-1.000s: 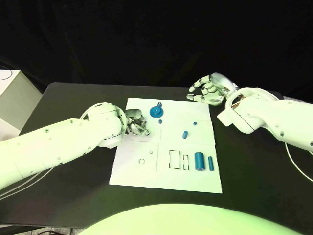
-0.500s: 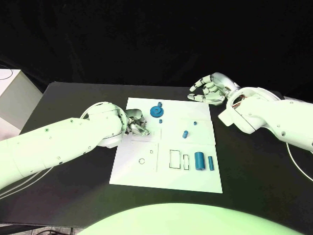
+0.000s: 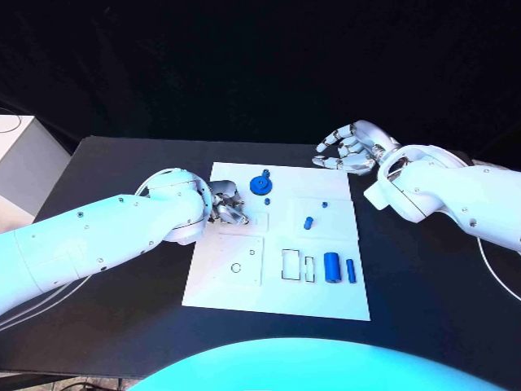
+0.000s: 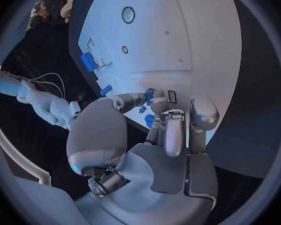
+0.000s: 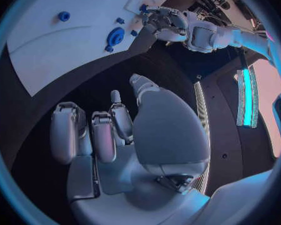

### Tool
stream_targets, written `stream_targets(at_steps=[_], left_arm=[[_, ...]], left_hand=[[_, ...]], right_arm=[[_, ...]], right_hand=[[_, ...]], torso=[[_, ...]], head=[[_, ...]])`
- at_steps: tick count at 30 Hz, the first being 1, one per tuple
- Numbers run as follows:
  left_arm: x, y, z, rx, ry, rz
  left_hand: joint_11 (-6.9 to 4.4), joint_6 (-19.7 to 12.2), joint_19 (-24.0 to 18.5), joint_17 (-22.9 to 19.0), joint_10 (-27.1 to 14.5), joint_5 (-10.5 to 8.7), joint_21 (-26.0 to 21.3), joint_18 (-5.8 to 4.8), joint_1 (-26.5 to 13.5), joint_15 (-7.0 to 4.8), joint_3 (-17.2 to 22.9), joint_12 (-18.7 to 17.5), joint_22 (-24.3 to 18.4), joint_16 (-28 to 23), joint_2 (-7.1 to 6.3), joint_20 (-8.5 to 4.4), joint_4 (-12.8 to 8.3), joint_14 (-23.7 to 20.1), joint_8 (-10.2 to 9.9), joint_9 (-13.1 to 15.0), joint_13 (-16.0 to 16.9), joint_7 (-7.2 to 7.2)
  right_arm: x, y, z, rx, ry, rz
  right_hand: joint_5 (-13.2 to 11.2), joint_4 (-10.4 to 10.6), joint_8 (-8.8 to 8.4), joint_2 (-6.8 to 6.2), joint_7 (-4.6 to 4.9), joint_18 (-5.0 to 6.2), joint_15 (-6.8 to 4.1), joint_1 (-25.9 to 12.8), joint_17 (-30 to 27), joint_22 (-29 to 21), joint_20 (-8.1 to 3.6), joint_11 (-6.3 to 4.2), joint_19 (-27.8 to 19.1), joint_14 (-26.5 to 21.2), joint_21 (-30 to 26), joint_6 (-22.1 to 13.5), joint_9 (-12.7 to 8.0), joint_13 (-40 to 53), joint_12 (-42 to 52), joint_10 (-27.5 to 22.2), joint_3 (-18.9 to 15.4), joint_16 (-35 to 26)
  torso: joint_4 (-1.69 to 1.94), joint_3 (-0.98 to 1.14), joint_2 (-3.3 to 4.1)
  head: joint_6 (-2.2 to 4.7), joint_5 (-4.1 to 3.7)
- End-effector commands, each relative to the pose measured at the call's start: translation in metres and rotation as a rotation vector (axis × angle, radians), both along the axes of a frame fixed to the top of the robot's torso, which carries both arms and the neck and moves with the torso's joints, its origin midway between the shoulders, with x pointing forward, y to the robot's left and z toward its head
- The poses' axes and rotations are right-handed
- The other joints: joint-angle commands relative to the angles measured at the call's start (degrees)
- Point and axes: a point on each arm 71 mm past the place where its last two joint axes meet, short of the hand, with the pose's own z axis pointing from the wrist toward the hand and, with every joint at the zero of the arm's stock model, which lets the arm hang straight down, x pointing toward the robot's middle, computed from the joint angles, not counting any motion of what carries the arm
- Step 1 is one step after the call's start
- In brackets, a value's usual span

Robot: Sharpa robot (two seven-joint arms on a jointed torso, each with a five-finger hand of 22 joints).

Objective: Assemble the parts on the task board

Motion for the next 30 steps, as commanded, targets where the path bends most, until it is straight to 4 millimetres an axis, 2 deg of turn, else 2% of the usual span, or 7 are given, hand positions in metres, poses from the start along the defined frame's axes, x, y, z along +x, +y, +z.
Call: stream_targets(at_steps=[1,4,10,20,30], left_arm=[[-0.0026,-0.0016,-0.0061,0.016,0.048,-0.010],[-0.0020,-0.0020,-0.0071,0.017,0.055,-0.009],[-0.0019,-0.0031,-0.0094,0.017,0.085,-0.015],[-0.0016,-0.0026,-0.0120,0.006,0.125,-0.011],[-0.0018,-0.0015,-0.0107,-0.002,0.132,-0.010]], left_hand=[[-0.04,1.99,0.52,11.51,0.49,-0.48,0.40,-0.41,-0.90,-0.38,11.16,0.10,0.18,0.29,0.50,0.05,-10.76,4.86,0.46,-0.20,0.07,-1.70],[-0.10,2.12,0.69,11.63,0.74,-0.55,0.49,-0.47,-1.11,-0.41,11.05,0.22,0.45,0.34,0.72,0.03,-10.57,4.91,0.52,-0.31,0.29,-1.78],[-0.26,2.59,1.25,12.31,1.48,-0.60,0.84,-0.65,-1.56,-0.49,10.65,0.62,1.35,0.64,1.03,-0.03,-10.35,5.12,0.72,-0.56,0.91,-2.00],[-0.42,3.15,1.49,12.85,2.08,-0.53,0.92,-0.72,-2.17,-0.60,10.16,0.79,1.65,0.89,1.61,-0.12,-9.93,5.29,0.84,-0.94,1.23,-2.22],[-0.50,3.27,1.54,12.90,2.14,-0.46,0.94,-0.73,-2.25,-0.64,10.18,0.74,1.70,0.91,1.89,-0.16,-9.93,5.31,0.85,-1.06,1.17,-2.30]], right_arm=[[-0.0005,0.0013,0.0001,-0.001,-0.003,0.013],[-0.0004,0.0016,0.0001,-0.001,-0.003,0.014],[-0.0002,0.0019,-0.0001,-0.002,-0.001,0.015],[0.0000,0.0022,-0.0008,-0.003,0.001,0.016],[-0.0001,0.0020,-0.0017,-0.003,0.004,0.016]], right_hand=[[0.37,0.06,0.40,0.10,0.10,0.31,0.15,-0.65,11.58,7.28,0.25,0.09,1.90,4.96,-0.23,-0.47,0.05,3.33,0.36,-0.01,-0.30,-0.08],[0.37,0.06,0.40,0.10,0.10,0.31,0.15,-0.65,11.58,7.28,0.25,0.09,1.90,4.96,-0.23,-0.47,0.05,3.33,0.36,-0.01,-0.30,-0.08],[0.41,0.03,0.42,0.11,0.09,0.30,0.15,-0.65,11.63,7.29,0.25,0.08,1.92,4.98,-0.22,-0.49,0.06,3.34,0.40,0.02,-0.32,-0.05],[0.50,0.00,0.43,0.13,0.09,0.30,0.14,-0.61,11.64,7.30,0.25,0.08,1.92,4.98,-0.22,-0.49,0.07,3.33,0.40,0.01,-0.31,-0.04],[0.58,-0.02,0.43,0.15,0.08,0.29,0.14,-0.58,11.62,7.33,0.25,0.07,1.94,4.98,-0.16,-0.50,0.07,3.36,0.44,0.05,-0.29,-0.05]], torso=[[0.05,0.03,-0.02],[0.05,0.06,-0.01],[0.04,-0.04,0.00],[0.05,-0.09,0.00],[0.06,-0.11,0.01]], head=[[-0.02,-0.07],[-0.02,-0.05],[-0.13,-0.07],[0.61,0.12],[0.56,0.04]])
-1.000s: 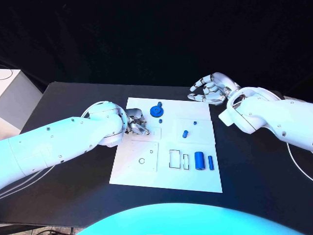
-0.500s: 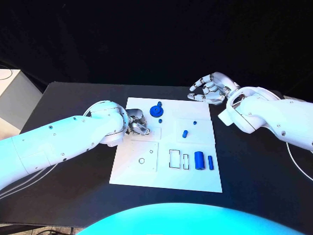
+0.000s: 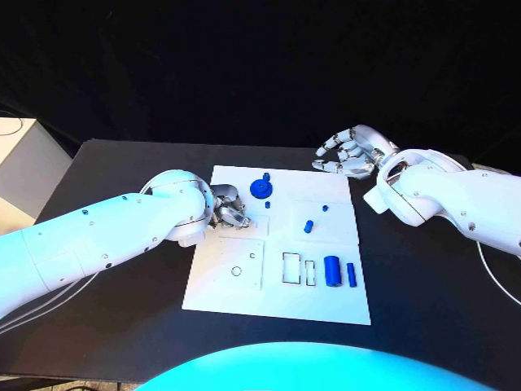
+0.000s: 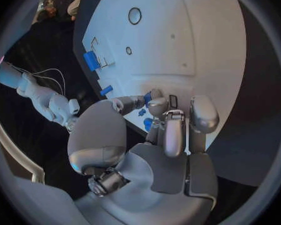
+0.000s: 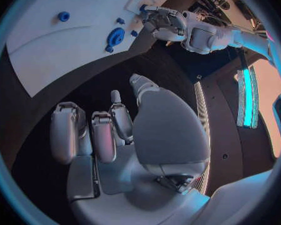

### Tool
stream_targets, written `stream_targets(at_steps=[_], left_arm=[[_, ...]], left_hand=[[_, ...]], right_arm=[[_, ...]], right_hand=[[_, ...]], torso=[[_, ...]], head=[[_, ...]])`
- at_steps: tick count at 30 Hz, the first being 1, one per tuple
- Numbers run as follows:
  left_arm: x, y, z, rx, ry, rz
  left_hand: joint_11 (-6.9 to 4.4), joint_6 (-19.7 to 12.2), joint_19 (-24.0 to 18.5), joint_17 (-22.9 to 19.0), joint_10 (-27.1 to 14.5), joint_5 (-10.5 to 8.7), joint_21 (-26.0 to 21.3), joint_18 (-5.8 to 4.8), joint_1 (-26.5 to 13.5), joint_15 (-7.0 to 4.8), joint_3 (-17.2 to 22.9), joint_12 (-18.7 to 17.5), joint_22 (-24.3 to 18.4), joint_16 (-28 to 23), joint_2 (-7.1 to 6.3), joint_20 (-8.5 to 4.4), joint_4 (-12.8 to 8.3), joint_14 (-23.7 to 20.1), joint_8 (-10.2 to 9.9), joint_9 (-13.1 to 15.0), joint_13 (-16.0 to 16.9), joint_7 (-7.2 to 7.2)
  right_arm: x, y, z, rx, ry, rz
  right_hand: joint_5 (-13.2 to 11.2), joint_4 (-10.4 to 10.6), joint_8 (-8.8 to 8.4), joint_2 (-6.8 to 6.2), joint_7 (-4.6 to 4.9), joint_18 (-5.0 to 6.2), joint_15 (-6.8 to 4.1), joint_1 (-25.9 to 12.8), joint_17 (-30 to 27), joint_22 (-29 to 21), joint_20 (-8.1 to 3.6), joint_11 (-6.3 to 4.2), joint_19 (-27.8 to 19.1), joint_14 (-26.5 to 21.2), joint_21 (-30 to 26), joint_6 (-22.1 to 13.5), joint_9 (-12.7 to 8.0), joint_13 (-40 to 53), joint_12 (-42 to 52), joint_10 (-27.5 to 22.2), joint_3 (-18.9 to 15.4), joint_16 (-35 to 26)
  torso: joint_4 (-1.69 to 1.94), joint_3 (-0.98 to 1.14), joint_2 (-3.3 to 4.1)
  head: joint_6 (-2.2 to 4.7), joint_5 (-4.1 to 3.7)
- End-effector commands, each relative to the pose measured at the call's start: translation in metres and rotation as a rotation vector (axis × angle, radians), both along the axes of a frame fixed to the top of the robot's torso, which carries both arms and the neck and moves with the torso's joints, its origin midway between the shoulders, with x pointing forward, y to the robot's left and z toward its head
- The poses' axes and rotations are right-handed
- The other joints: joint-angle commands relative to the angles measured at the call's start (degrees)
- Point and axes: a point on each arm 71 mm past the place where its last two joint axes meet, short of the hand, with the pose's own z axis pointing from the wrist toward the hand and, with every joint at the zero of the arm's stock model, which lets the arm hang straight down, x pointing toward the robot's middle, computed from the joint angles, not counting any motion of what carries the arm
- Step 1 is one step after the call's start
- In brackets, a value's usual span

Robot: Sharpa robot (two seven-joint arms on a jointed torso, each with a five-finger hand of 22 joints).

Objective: Assemble the parts on the task board

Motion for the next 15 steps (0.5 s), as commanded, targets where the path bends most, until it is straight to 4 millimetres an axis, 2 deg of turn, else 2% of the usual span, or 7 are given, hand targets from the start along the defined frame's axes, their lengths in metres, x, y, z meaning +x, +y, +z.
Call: stream_targets(at_steps=[1,8,15], left_arm=[[-0.006,-0.001,-0.007,0.014,0.058,-0.021],[-0.005,-0.001,0.001,-0.005,0.043,-0.018],[-0.001,0.002,0.008,-0.017,0.033,-0.008]], left_hand=[[0.09,1.07,0.52,12.90,0.38,0.44,0.32,-0.75,0.31,-0.43,10.11,0.28,0.01,0.29,0.68,0.04,-10.00,5.52,-0.18,-0.07,-0.01,-0.74],[0.04,1.10,0.56,12.83,0.34,0.49,0.34,-0.76,0.36,-0.46,10.19,0.18,0.07,0.25,0.85,0.01,-10.11,5.49,-0.19,-0.15,-0.17,-0.79],[0.00,1.04,0.64,12.74,0.20,-0.06,0.37,-0.78,0.55,-0.54,10.51,-0.06,0.16,0.20,0.98,-0.08,-10.65,5.47,-0.28,-0.41,-0.43,-0.80]], right_arm=[[0.000,0.001,-0.001,-0.003,0.001,0.016],[-0.001,0.001,-0.001,-0.003,0.003,0.015],[-0.001,0.001,-0.002,-0.003,0.005,0.017]], right_hand=[[0.36,-0.02,0.20,0.15,0.08,0.29,0.14,-0.58,11.62,7.36,0.24,0.08,1.94,4.98,-0.16,-0.50,0.08,3.33,0.15,0.05,-0.29,-0.05],[0.53,-0.05,0.21,0.17,0.08,0.29,0.13,-0.51,11.68,7.36,0.24,0.07,1.94,5.00,-0.17,-0.50,0.08,3.34,0.17,0.07,-0.25,-0.01],[0.53,-0.05,0.21,0.17,0.08,0.29,0.13,-0.51,11.68,7.36,0.24,0.07,1.94,5.00,-0.17,-0.50,0.08,3.34,0.17,0.07,-0.25,-0.01]], torso=[[0.04,0.01,-0.02],[0.04,0.00,-0.07],[0.05,0.02,-0.13]], head=[[-0.15,-0.06],[-0.14,0.04],[0.38,0.06]])
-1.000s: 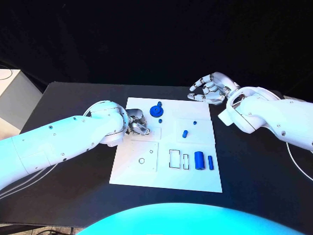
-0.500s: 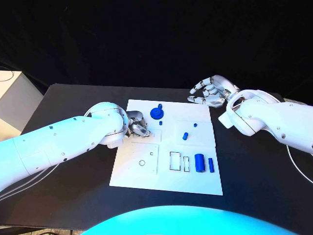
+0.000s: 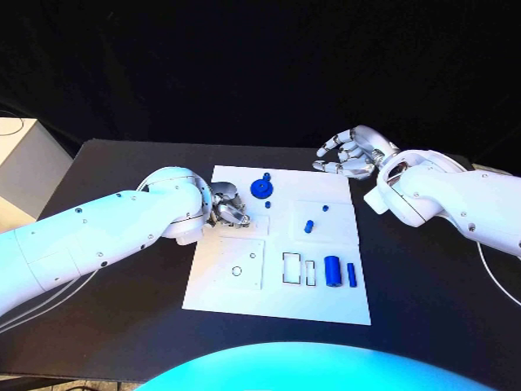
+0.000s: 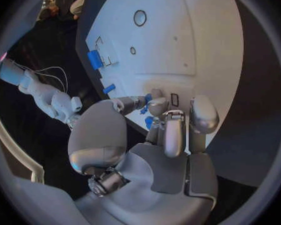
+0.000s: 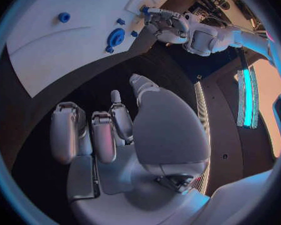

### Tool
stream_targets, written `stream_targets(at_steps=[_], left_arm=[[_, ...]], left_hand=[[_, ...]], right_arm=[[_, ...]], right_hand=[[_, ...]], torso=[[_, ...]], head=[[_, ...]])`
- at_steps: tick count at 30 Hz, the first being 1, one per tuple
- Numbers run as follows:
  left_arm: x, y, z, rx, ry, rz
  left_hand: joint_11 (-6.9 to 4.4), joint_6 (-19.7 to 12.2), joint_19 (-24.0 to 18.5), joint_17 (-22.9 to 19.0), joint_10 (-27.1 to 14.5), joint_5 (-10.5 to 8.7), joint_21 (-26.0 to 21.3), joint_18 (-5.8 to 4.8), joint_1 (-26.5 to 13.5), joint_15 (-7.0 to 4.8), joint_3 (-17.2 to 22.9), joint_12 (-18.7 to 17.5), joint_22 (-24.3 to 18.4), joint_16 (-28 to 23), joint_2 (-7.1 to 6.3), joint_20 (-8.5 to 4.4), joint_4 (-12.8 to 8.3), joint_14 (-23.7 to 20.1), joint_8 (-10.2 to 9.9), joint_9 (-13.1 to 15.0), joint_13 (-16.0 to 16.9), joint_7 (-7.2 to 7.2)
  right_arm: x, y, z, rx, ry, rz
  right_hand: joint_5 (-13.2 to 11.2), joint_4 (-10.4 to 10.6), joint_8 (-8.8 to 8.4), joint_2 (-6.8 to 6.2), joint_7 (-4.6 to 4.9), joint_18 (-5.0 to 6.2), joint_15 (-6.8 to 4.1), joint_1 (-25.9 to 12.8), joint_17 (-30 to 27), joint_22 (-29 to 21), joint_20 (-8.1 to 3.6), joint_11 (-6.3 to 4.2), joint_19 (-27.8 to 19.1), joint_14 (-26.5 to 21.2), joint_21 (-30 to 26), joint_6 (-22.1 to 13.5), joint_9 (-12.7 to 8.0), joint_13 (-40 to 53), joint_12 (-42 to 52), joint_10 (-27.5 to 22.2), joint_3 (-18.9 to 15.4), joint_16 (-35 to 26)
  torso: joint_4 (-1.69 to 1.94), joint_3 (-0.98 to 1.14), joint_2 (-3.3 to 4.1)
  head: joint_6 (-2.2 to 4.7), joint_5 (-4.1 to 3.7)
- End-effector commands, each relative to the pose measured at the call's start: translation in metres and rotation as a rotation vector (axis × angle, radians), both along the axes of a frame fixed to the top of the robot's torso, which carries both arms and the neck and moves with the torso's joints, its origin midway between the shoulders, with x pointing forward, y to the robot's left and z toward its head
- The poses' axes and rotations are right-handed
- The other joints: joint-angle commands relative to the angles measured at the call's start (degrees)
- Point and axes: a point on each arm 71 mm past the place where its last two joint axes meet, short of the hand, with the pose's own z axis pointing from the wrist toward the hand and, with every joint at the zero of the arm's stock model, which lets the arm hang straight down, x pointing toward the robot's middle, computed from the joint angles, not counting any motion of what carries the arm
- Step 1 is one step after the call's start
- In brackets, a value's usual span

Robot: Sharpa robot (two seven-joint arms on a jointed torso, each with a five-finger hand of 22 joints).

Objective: Assemble the parts on the task board

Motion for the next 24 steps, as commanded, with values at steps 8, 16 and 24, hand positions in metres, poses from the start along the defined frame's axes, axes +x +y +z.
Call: stream_targets(at_steps=[8,16,24], left_arm=[[0.0034,0.0012,-0.0003,-0.010,0.062,-0.003],[0.0054,0.0028,-0.0021,-0.007,0.091,-0.004],[0.0084,0.0034,-0.0038,-0.004,0.111,0.000]], left_hand=[[0.03,0.96,0.45,12.79,0.19,-0.48,0.37,-0.80,0.19,-0.31,10.40,-0.14,0.11,0.23,0.77,0.12,-10.51,5.26,0.13,-0.06,-0.21,-0.83],[0.03,0.96,0.46,12.85,0.17,-0.52,0.38,-0.81,0.19,-0.30,10.36,-0.18,0.13,0.25,0.80,0.12,-10.49,5.28,0.12,-0.10,-0.28,-0.82],[0.04,0.95,0.43,12.82,0.11,-0.55,0.35,-0.80,0.19,-0.30,10.32,-0.27,0.08,0.24,0.82,0.12,-10.48,5.27,0.11,-0.12,-0.44,-0.82]], right_arm=[[-0.0005,0.0020,-0.0019,-0.003,0.005,0.018],[-0.0004,0.0020,-0.0025,-0.004,0.008,0.018],[-0.0005,0.0025,-0.0035,-0.005,0.011,0.020]], right_hand=[[0.20,-0.05,0.21,0.17,0.08,0.29,0.13,-0.51,11.68,7.36,0.24,0.07,1.95,5.00,-0.17,-0.50,0.09,3.35,0.18,0.07,-0.26,-0.02],[0.20,-0.05,0.21,0.17,0.08,0.29,0.13,-0.51,11.68,7.36,0.24,0.07,1.95,5.00,-0.17,-0.50,0.09,3.35,0.18,0.07,-0.26,-0.02],[0.20,-0.05,0.21,0.17,0.08,0.29,0.13,-0.51,11.68,7.36,0.24,0.07,1.95,5.00,-0.17,-0.50,0.09,3.35,0.18,0.07,-0.26,-0.02]], torso=[[-0.03,0.05,0.08],[-0.03,0.07,0.05],[-0.01,0.06,0.05]], head=[[0.18,-0.09],[0.08,-0.17],[-0.11,-0.16]])
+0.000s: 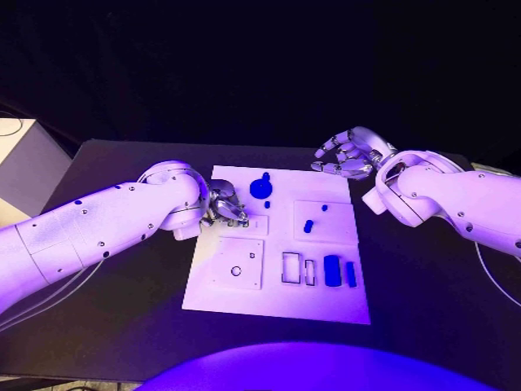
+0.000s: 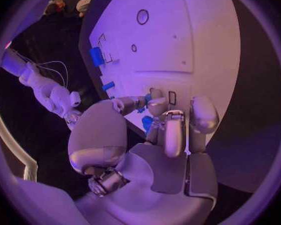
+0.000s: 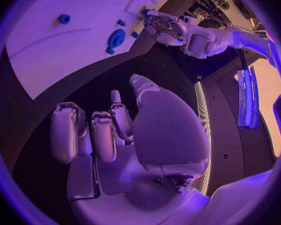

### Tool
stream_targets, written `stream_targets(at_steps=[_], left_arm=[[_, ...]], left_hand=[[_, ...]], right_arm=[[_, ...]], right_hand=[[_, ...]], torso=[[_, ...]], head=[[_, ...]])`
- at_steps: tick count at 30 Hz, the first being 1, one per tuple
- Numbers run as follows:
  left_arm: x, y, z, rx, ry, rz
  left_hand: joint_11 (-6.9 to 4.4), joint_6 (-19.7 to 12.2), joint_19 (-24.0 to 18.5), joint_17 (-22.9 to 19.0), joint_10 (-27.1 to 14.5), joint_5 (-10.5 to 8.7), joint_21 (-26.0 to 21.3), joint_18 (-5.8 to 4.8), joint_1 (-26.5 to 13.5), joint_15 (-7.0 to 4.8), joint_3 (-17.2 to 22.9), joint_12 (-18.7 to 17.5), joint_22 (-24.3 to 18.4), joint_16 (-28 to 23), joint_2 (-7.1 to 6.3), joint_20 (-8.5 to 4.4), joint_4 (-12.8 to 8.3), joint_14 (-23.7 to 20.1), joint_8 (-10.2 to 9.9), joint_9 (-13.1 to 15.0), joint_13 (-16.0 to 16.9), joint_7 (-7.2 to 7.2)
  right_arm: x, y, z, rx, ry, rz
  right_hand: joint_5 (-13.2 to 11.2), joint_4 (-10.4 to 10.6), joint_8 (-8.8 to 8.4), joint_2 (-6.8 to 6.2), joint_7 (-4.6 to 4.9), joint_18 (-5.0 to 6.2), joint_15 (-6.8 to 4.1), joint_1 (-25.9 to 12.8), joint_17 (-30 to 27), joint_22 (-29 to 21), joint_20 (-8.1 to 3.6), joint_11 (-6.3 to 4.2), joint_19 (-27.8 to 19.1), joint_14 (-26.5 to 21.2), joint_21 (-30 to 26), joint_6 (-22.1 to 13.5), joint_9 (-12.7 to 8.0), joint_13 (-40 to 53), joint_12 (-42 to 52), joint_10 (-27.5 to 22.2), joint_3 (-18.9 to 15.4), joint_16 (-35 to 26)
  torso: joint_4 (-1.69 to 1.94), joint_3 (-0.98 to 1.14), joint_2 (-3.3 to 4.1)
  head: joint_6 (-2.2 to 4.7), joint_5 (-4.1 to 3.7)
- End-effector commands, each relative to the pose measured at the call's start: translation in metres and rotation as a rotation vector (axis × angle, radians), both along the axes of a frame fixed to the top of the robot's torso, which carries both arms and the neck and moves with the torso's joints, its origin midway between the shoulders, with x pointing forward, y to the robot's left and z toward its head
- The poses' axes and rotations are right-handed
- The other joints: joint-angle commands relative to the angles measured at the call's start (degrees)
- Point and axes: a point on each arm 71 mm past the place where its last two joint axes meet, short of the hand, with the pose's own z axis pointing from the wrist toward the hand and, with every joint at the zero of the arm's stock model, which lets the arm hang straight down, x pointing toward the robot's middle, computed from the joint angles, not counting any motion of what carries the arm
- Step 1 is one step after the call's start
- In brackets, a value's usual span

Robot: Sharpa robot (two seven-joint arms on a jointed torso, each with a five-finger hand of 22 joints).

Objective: Assemble the parts on the task board

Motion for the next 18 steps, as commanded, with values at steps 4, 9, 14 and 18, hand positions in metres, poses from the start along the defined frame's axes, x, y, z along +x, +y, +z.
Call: stream_targets(at_steps=[4,9,14,18], left_arm=[[-0.0006,-0.0027,-0.0032,0.009,0.034,-0.015],[0.0006,-0.0035,-0.0027,0.016,0.020,-0.014],[0.0014,-0.0045,-0.0025,0.030,0.009,-0.023],[0.0009,-0.0064,-0.0024,0.043,0.008,-0.039]], left_hand=[[-0.06,0.92,0.43,12.82,0.03,-0.09,0.35,-0.80,0.14,-0.30,10.32,-0.27,-0.01,0.24,0.78,0.12,-10.47,5.27,0.27,-0.01,-0.05,-0.83],[-0.05,0.91,0.47,12.85,0.04,-0.12,0.38,-0.82,0.16,-0.29,10.28,-0.27,0.08,0.25,0.82,0.12,-10.47,5.28,0.26,-0.04,-0.02,-0.83],[-0.05,0.90,0.44,12.83,0.03,-0.14,0.36,-0.81,0.18,-0.29,10.26,-0.29,0.03,0.24,0.85,0.12,-10.47,5.27,0.25,-0.07,-0.05,-0.82],[-0.05,0.88,0.48,12.87,0.02,-0.16,0.38,-0.83,0.20,-0.29,10.23,-0.31,0.10,0.26,0.86,0.12,-10.49,5.28,0.24,-0.08,-0.08,-0.82]], right_arm=[[-0.0007,0.0018,-0.0012,-0.003,0.006,0.019],[-0.0007,0.0018,-0.0013,-0.003,0.006,0.019],[-0.0007,0.0020,-0.0015,-0.003,0.006,0.019],[-0.0007,0.0021,-0.0016,-0.003,0.007,0.019]], right_hand=[[0.21,-0.05,0.21,0.17,0.08,0.29,0.13,-0.51,11.68,7.38,0.24,0.07,1.95,5.00,-0.17,-0.50,0.09,3.37,0.18,0.07,-0.26,-0.02],[0.21,-0.05,0.21,0.17,0.08,0.29,0.13,-0.51,11.68,7.38,0.24,0.07,1.95,5.00,-0.17,-0.50,0.09,3.37,0.18,0.07,-0.26,-0.02],[0.21,-0.05,0.21,0.17,0.08,0.29,0.13,-0.51,11.68,7.38,0.24,0.07,1.95,5.00,-0.17,-0.50,0.09,3.37,0.18,0.07,-0.26,-0.02],[0.48,-0.04,0.24,0.18,0.09,0.30,0.13,-0.51,11.65,7.34,0.23,0.07,1.94,4.99,-0.25,-0.53,0.11,3.38,0.25,0.11,-0.24,-0.04]], torso=[[-0.01,-0.02,0.02],[0.00,-0.01,0.03],[0.01,-0.01,0.01],[-0.01,-0.03,0.02]], head=[[-0.16,0.02],[-0.22,0.02],[-0.58,0.00],[-1.01,-0.18]])
